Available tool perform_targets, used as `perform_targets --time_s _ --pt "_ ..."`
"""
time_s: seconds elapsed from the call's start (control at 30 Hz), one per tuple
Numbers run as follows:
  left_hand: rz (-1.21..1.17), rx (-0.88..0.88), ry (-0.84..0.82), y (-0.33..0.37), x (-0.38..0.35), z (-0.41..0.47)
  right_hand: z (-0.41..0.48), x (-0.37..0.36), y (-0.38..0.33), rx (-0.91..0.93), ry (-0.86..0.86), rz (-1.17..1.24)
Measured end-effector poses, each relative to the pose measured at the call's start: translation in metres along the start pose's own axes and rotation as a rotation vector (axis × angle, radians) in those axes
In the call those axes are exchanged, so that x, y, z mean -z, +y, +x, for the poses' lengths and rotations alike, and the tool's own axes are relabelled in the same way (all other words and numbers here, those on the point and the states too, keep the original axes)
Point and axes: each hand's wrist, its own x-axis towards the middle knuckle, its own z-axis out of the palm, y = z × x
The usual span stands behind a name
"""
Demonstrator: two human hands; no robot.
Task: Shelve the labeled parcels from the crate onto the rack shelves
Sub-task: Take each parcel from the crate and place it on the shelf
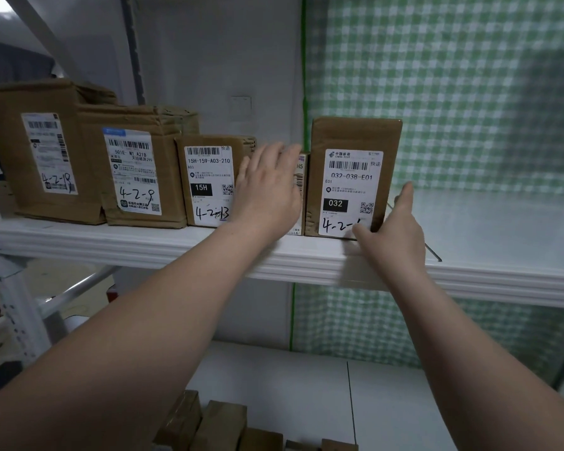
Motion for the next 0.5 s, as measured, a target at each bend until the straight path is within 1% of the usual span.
perform_targets --time_s 0.07,0.13,0.2,0.27,0.33,0.4,0.5 --pt "-0.073 0.002 0.069 0.003 0.004 -0.011 -0.005 -0.001 0.005 0.053 0.123 0.122" --pt "-0.094 0.001 0.068 0.006 0.005 -0.024 -0.012 -0.005 0.011 0.126 0.248 0.228" --pt "-0.111 -0.003 0.047 0.008 0.004 -0.04 -0.023 -0.012 0.015 0.212 0.33 0.282" --pt "-0.143 0.001 0.046 0.009 0.004 -0.06 -0.039 -0.021 0.017 0.295 0.315 0.336" --pt "-0.164 0.028 0.049 0.009 0.006 -0.081 -0.059 -0.029 0.017 0.352 0.247 0.381" --pt "-0.182 0.069 0.03 0.01 0.01 -0.101 -0.077 -0.036 0.017 0.354 0.169 0.418" --pt "-0.219 0.103 -0.007 0.008 0.022 -0.133 -0.104 -0.038 0.018 0.296 0.048 0.441"
